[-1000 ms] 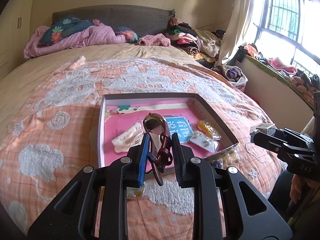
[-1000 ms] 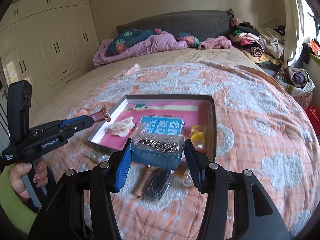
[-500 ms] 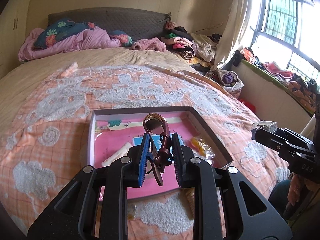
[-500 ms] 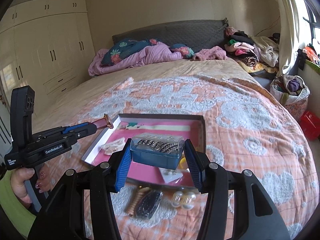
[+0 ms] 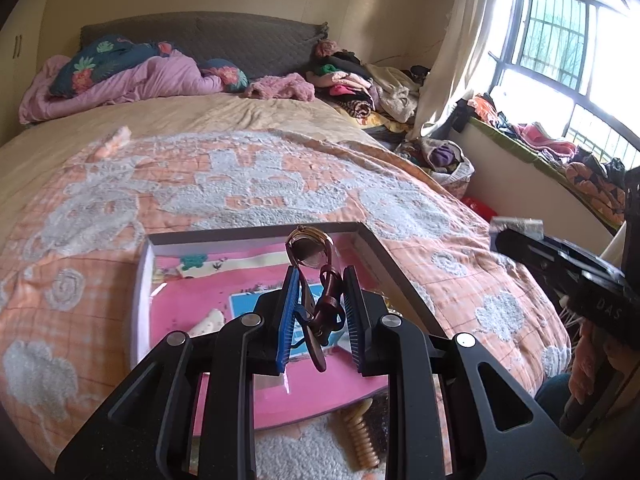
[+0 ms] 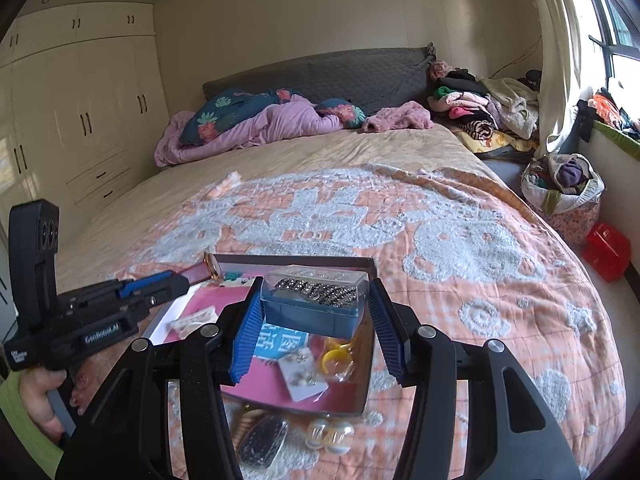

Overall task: Organize jewelry
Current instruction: 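Carry the watch strap into the box with left tool while right tool carries the pin box, then open the left tool to drop the strap while right tool releases the pin box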

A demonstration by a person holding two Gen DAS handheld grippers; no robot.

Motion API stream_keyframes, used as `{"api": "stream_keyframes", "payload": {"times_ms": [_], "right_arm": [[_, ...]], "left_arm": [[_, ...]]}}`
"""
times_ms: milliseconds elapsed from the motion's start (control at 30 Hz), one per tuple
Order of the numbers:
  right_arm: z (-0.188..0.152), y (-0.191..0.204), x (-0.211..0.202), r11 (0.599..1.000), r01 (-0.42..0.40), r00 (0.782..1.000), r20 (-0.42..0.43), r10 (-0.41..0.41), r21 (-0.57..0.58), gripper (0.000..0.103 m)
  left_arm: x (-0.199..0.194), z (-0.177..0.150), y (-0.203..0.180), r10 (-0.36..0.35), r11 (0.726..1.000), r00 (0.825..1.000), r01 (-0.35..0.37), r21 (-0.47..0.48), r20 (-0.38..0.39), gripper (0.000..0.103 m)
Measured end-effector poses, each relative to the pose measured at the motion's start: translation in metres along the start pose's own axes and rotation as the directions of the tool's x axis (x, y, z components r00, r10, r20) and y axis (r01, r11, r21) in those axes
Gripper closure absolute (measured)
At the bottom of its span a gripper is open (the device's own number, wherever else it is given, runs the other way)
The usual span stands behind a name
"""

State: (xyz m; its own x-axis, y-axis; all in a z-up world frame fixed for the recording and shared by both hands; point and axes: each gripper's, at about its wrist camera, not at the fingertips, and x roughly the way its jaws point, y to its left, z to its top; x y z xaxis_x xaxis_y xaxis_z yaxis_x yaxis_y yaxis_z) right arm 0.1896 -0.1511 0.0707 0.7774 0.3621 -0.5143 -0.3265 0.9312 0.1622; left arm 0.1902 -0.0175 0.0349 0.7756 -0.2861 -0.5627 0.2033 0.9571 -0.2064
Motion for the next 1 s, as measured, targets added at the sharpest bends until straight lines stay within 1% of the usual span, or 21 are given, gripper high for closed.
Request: {"api": "stream_keyframes", "payload": {"times_ms": [400, 767, 867, 1000], "right_arm": [[-0.002, -0.002, 0.036, 1.000, 0.007, 0.999, -0.054, -0.007, -0.006, 0.053], [-0.018, -0.009, 0.074, 1.000, 0.003, 0.990, -0.138, -0.003, -0.005, 0.053], [-0.023, -0.011, 0.083, 1.000, 0.002, 0.988, -0.156, -0.003, -0.005, 0.053], [-0.028, -0.013, 0.095, 1.000, -0.005, 0.983, -0.184, 0.004, -0.005, 0.053]], "left_arm": [[0.031, -0.019, -0.008, -0.025, 0.999, 0.997, 0.028, 0.042, -0.078, 0.088], [0.058, -0.037, -0.002, -0.035, 0.999, 0.986, 0.041, 0.028, -0.165, 0.086], [0.062, -0.040, 0.001, -0.032, 0.999, 0.983, 0.036, 0.022, -0.181, 0.085], [0.061, -0.040, 0.005, -0.035, 0.999, 0.983, 0.039, 0.015, -0.179, 0.083]]}}
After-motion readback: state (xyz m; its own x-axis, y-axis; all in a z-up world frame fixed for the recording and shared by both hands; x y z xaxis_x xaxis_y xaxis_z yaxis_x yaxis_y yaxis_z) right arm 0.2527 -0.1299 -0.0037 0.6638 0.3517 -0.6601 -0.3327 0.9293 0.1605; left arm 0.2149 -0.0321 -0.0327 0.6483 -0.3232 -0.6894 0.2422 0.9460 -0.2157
